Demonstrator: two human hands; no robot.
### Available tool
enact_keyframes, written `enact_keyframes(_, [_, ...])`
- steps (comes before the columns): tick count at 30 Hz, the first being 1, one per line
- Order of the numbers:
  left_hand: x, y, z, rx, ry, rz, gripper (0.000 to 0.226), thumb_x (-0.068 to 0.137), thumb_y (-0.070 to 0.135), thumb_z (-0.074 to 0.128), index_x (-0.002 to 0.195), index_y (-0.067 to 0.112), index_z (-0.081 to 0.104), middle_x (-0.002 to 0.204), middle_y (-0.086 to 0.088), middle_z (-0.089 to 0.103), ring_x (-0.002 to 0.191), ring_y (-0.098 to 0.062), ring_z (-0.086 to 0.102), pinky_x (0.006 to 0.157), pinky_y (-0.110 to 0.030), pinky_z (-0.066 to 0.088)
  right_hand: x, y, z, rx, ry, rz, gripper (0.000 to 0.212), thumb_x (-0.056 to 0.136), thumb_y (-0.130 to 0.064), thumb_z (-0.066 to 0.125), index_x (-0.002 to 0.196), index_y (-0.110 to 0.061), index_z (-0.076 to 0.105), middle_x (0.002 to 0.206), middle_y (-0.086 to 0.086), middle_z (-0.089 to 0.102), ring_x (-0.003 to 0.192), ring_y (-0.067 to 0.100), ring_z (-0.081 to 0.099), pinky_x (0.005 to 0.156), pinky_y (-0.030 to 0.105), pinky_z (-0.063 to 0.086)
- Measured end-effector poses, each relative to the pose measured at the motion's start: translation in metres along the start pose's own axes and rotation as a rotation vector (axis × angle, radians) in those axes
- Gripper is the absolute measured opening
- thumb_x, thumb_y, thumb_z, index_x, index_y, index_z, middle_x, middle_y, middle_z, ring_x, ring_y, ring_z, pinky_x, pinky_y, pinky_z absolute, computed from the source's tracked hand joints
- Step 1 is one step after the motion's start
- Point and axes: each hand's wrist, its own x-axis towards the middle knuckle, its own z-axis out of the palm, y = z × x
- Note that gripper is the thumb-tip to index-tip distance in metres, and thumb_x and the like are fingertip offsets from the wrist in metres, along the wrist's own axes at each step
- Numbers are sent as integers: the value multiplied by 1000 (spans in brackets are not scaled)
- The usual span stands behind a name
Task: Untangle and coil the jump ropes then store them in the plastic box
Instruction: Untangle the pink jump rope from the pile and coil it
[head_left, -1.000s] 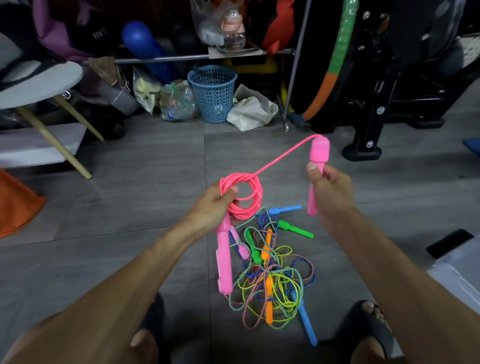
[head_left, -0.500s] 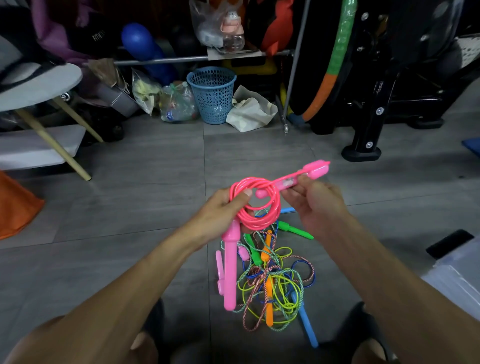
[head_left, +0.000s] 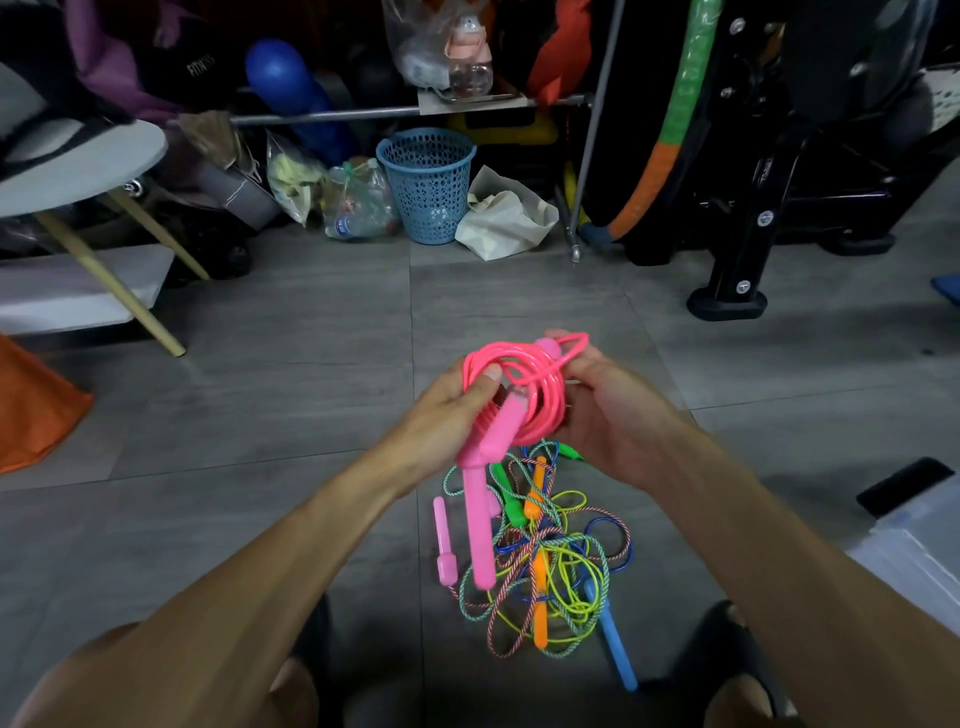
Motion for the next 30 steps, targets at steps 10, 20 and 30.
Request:
enact_keyframes(10, [4,-14,13,134,149,78,25,98,26,44,112,8,56,92,4,61,77,7,58,71,-10,47,5,1,-11,-422,99,55,36,88,-29,36,100,-17,68,91,5,64,89,24,55,95,47,41])
enact_keyframes(20, [18,-27,10,142,359,4,34,95,34,49,114,7,55,103,-12,65,79,-8,60,68,-17,51,-12,13,6,-1048,311,-235,63,67,-59,70,118,-28,50,100,-2,65,91,13,61,79,29,48])
enact_keyframes(30, [23,-30,-1,249,377,-139,31,92,36,47,110,11,55,102,-15,65,92,-30,63,83,-51,53,-5,9,-12,-1170,127,-46,64,81,-22,66,134,-11,33,89,9,72,79,28,70,78,44,56])
